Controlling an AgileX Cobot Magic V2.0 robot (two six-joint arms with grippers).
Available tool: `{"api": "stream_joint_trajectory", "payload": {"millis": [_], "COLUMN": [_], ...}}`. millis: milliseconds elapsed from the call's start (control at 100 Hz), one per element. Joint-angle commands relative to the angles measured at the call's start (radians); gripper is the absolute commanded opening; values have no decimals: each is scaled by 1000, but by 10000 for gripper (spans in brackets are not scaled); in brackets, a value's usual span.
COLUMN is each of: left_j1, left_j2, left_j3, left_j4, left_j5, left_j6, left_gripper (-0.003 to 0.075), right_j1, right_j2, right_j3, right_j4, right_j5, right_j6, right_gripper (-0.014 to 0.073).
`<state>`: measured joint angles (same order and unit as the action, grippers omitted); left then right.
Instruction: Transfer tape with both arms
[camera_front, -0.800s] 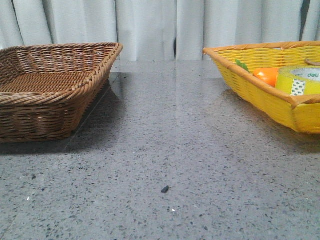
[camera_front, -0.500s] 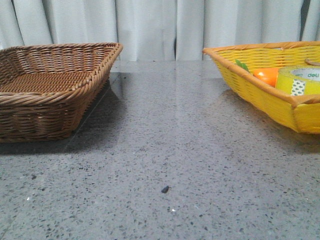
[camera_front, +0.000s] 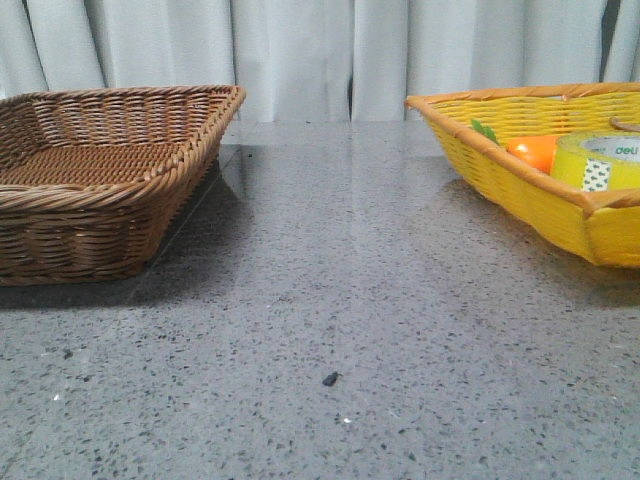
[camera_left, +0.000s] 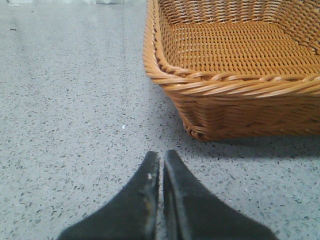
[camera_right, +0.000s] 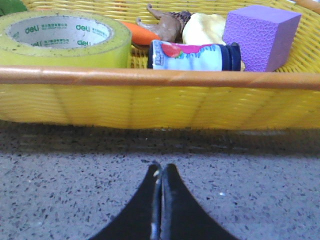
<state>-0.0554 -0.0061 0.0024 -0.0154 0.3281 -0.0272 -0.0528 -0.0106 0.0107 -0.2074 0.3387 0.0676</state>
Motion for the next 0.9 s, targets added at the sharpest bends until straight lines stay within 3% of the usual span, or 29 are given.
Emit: {"api": "stream_joint_trajectory", "payload": {"millis": [0, 500, 890], "left_j1": [2, 2, 2], "left_j2": [-26, -26, -26], "left_j3": [10, 10, 10], "left_j4": [-7, 42, 42], "left_j5": [-58, -64, -159], "left_j6": [-9, -9, -9], "left_gripper": [-21, -21, -21], "right_j1": [-8, -8, -8], "right_j2": [-20, -20, -20], "right_j3": [19, 19, 19], "right_j4": [-12, -12, -23], "right_j5": [-8, -8, -9], "right_j6": [-6, -6, -6], "right_gripper": [-67, -67, -67]}}
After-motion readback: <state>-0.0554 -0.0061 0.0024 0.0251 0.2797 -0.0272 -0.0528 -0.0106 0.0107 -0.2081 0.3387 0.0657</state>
